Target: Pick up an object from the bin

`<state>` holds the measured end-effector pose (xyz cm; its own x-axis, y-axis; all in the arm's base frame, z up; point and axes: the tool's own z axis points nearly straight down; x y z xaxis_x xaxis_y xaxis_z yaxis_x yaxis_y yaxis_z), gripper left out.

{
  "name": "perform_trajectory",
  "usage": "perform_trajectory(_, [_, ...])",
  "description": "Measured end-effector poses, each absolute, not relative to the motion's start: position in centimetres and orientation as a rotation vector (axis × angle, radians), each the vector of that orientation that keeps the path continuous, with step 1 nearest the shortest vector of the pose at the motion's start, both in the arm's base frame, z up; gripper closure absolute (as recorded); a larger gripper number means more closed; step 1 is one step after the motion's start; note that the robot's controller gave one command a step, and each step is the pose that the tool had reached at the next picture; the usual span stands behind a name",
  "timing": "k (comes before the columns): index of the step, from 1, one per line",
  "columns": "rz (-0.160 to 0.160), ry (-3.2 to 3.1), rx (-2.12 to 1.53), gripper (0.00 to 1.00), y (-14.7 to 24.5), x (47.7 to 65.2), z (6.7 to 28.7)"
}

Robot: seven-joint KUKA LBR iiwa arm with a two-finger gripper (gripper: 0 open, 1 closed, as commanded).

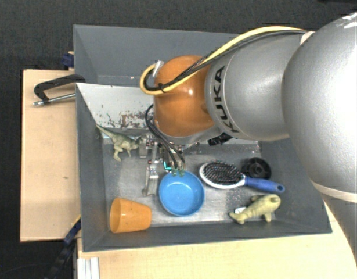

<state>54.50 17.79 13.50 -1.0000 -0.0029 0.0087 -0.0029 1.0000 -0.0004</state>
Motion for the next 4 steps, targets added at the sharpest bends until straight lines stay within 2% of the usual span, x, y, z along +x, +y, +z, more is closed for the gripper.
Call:
perform_trajectory(1, [0.004,-3.136,0.182,0.00,9.1,54.1,15.3])
perform_trajectory(2, [-0.001,-3.081,0.587,0.00,8.8,53.2,6.9])
perform_trajectory(3, [-0.002,-3.086,0.588,1.00,8.8,53.4,7.1])
perform_trajectory(4, [0.001,-3.084,0.682,1.00,7.0,55.3,24.5])
